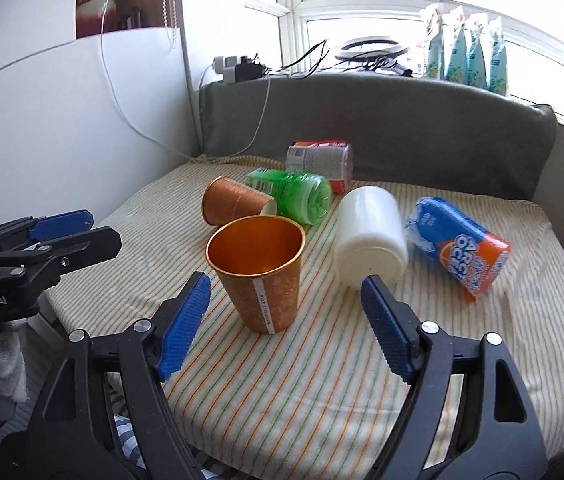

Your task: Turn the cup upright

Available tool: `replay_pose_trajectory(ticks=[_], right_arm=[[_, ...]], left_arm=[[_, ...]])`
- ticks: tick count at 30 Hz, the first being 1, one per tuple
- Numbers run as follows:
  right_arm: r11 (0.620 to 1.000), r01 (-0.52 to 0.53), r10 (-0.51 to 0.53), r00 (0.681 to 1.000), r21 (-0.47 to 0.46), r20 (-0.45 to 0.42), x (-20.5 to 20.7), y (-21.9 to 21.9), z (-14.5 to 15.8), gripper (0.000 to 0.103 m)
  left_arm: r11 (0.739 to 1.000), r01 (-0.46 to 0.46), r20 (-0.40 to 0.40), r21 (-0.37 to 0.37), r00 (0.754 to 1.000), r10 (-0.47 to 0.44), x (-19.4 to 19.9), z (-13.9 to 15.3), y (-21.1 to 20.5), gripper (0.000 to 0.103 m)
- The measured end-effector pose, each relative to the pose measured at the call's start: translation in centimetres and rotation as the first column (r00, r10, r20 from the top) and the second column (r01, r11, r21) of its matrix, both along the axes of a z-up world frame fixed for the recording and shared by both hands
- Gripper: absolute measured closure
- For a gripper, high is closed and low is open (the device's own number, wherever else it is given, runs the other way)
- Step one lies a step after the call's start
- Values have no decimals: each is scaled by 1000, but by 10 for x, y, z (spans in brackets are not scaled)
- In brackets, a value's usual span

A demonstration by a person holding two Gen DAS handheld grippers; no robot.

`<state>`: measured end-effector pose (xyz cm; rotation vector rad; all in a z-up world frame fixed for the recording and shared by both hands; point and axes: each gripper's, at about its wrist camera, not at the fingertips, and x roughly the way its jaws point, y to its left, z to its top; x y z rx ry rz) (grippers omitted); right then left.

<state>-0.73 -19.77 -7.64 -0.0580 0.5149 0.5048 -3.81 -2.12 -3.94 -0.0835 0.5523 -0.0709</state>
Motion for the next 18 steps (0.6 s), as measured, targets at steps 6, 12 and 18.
replay_pose_trajectory(ticks=[6, 12, 18], right_arm=[[984, 146, -160, 977, 106, 140, -30, -39, 27, 18], [947, 252, -299, 918, 197, 260, -62, -72, 53, 0], [933, 303, -350, 892, 195, 285, -74, -79, 63, 0]], left_arm=[[998, -49, 186, 33, 982, 42, -15, 16, -9, 26], [997, -64, 295, 49, 954, 47, -33, 30, -15, 21], [995, -71, 327, 66, 944, 45, -47, 35, -23, 17]])
